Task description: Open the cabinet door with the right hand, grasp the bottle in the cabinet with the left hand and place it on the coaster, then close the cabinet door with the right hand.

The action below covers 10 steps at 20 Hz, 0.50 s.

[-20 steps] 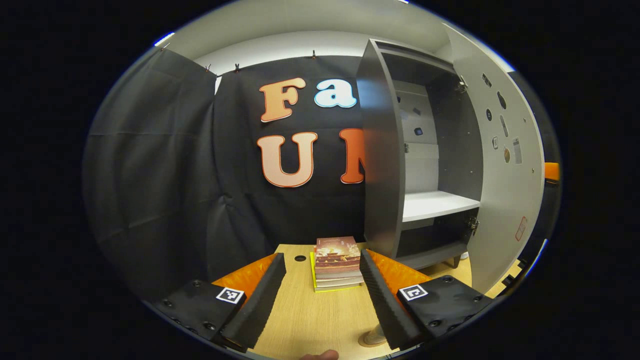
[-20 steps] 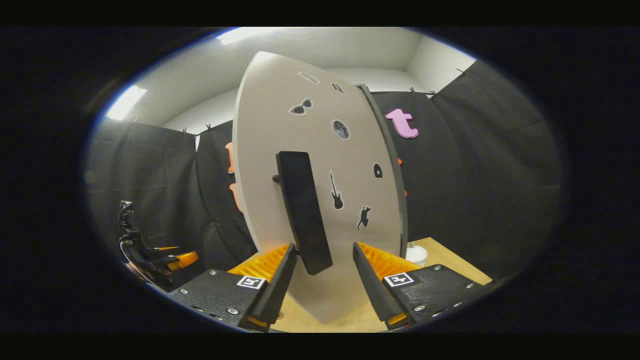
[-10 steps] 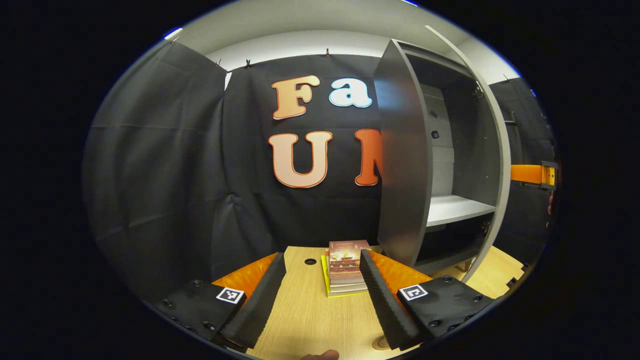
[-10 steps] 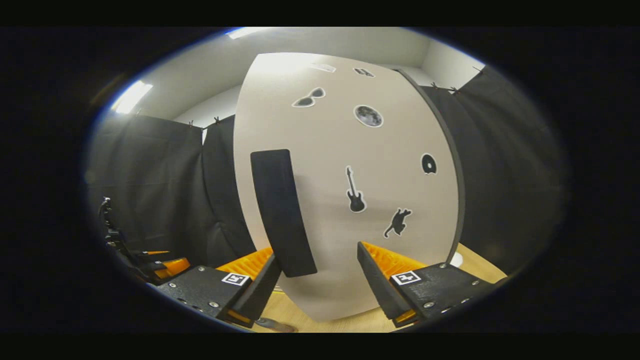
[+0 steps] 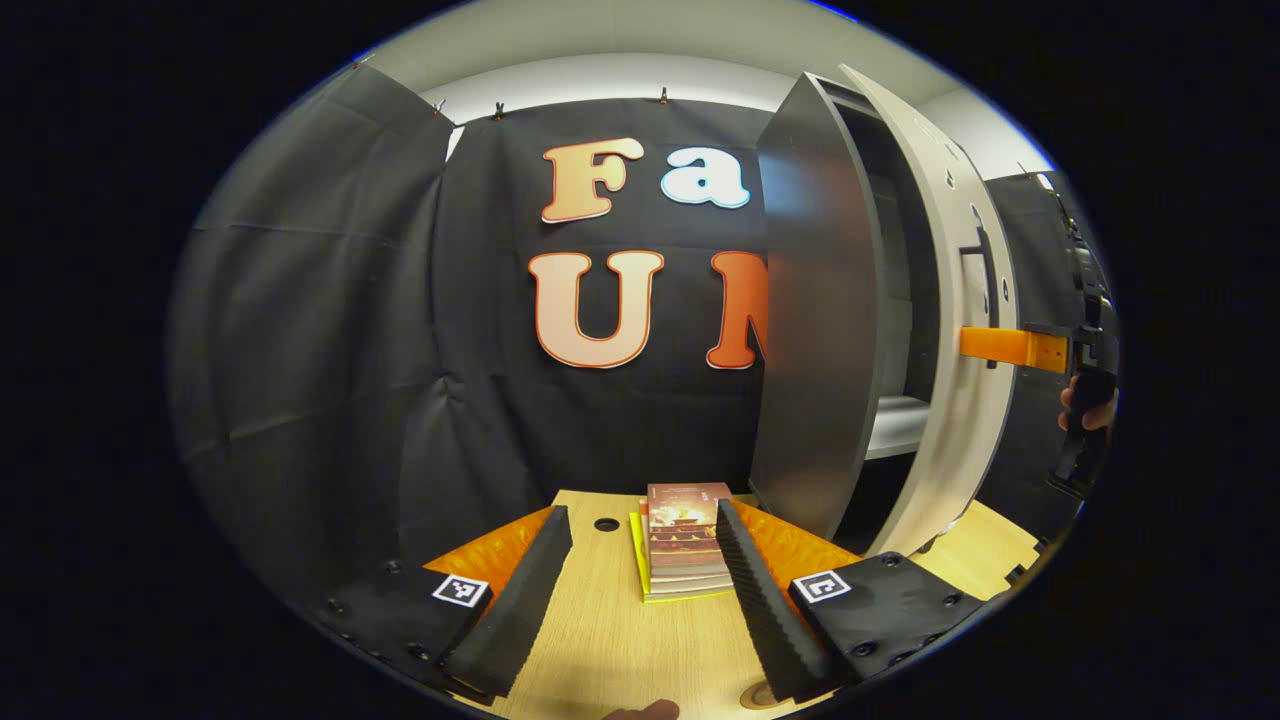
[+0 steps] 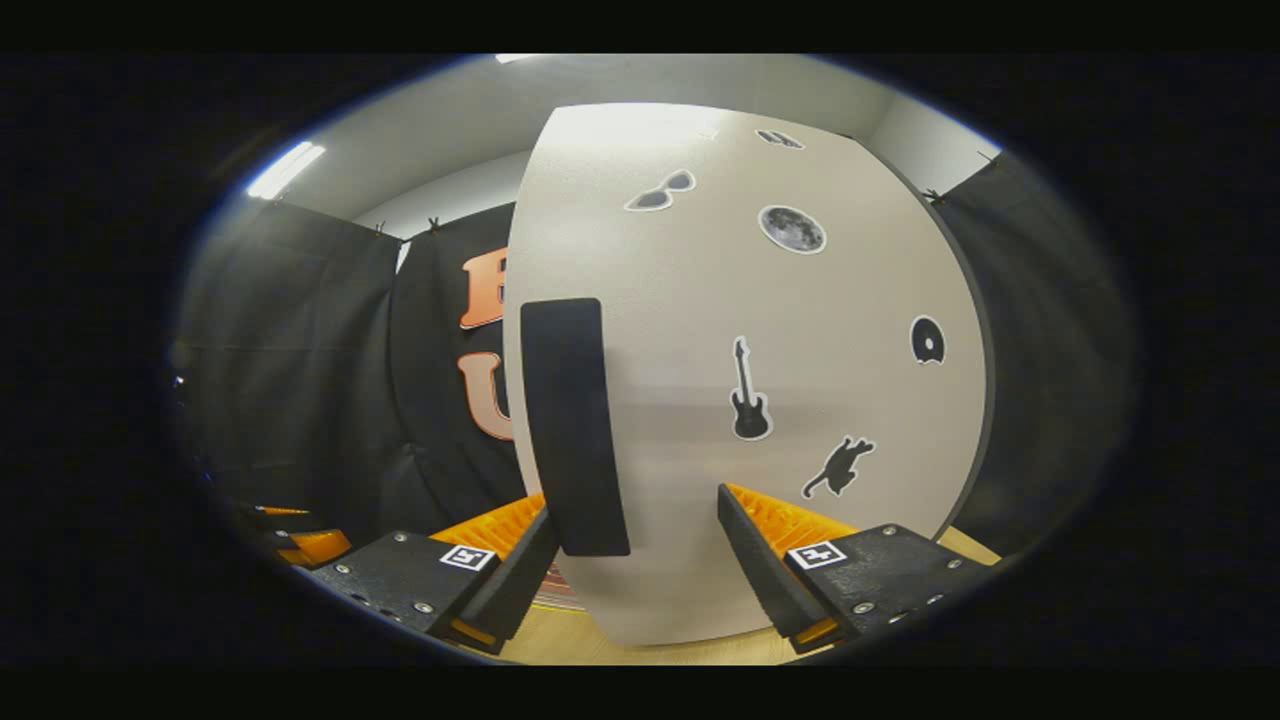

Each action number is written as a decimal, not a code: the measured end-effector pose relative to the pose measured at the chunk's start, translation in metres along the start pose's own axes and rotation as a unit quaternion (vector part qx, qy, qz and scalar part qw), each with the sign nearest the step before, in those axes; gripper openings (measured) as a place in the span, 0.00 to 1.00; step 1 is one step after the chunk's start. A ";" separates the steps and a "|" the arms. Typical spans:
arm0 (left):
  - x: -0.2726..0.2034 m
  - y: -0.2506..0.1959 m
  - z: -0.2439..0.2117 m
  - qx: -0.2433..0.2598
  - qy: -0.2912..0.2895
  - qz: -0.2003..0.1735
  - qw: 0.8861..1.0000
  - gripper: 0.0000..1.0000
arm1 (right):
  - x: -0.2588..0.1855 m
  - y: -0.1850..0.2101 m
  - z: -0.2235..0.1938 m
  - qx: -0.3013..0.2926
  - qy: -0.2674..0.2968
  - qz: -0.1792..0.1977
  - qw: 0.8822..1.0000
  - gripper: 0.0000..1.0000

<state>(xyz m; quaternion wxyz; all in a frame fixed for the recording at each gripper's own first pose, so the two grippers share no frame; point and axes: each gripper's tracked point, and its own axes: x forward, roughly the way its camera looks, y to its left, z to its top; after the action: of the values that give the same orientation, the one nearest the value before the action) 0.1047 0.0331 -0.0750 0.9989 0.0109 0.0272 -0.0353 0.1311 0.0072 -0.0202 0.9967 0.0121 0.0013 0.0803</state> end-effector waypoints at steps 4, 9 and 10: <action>0.013 -0.004 -0.004 0.006 0.001 -0.013 1.000 0.95 | 0.004 -0.001 -0.003 -0.001 -0.013 -0.029 0.999 0.92; 0.021 -0.012 0.000 0.003 0.000 -0.021 1.000 0.95 | 0.017 -0.006 -0.010 -0.037 -0.029 -0.055 0.997 0.93; 0.021 -0.014 0.002 0.003 -0.003 -0.022 1.000 0.95 | 0.019 -0.007 -0.010 -0.036 -0.031 -0.056 0.997 0.93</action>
<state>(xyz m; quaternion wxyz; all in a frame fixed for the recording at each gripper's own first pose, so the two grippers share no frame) 0.1249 0.0176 -0.0744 0.9980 0.0134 0.0246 -0.0570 0.1508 0.0036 -0.0308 0.9990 -0.0210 -0.0315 0.0241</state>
